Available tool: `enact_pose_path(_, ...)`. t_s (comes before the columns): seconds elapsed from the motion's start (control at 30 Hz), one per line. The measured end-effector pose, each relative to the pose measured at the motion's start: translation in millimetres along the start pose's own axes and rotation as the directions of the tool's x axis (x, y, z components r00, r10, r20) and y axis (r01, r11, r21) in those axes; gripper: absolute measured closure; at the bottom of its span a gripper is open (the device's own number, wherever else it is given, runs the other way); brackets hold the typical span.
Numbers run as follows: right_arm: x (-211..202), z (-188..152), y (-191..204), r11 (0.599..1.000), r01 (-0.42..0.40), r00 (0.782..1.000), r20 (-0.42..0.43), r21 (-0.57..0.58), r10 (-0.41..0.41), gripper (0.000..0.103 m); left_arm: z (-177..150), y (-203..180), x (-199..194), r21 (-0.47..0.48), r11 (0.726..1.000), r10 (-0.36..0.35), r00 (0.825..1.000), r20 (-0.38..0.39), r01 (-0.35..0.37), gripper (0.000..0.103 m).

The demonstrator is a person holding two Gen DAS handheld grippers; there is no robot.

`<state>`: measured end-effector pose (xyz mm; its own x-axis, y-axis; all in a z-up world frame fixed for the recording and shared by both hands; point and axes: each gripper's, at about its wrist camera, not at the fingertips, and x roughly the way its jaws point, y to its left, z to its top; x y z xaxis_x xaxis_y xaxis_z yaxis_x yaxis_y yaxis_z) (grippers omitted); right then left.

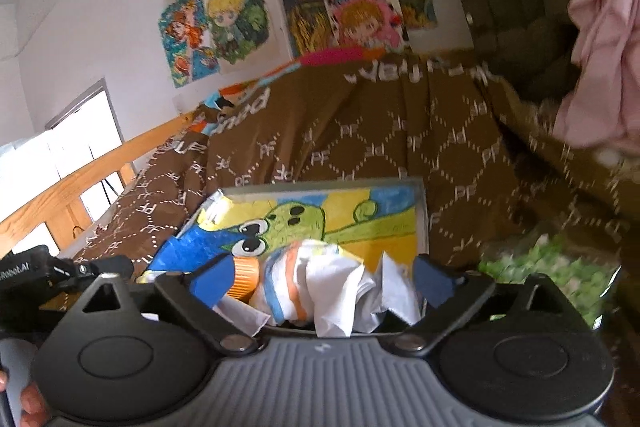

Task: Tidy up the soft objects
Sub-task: 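Open both tools over the tray and raise them back over the pile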

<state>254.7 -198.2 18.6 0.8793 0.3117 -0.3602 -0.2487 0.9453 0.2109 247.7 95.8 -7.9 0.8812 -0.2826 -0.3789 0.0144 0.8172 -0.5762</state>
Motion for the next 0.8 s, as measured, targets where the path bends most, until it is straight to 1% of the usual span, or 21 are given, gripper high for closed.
enact_pose_path(0.1,-21,2,7,1.000,0.005,0.999,0.039,-0.027,-0.004,0.002,-1,-19,-21,0.081,0.997,-0.005,0.999,0.046,0.001,0.012)
enact_pose_path(0.27,-55,3,14,0.999,0.004,0.996,0.086,-0.043,0.000,0.001,-12,-43,-56,0.171,0.985,-0.015,0.995,0.103,-0.003,0.006)
enact_pose_path(0.5,-102,-3,16,0.999,0.009,0.991,0.130,-0.037,-0.004,0.000,-33,-62,-97,0.221,0.975,-0.002,0.989,0.145,-0.031,0.001)
enact_pose_path(0.8,-154,-22,22,0.999,0.026,0.990,0.140,-0.040,-0.020,0.000,-62,-78,-141,0.301,0.949,0.037,0.981,0.190,-0.094,0.001)
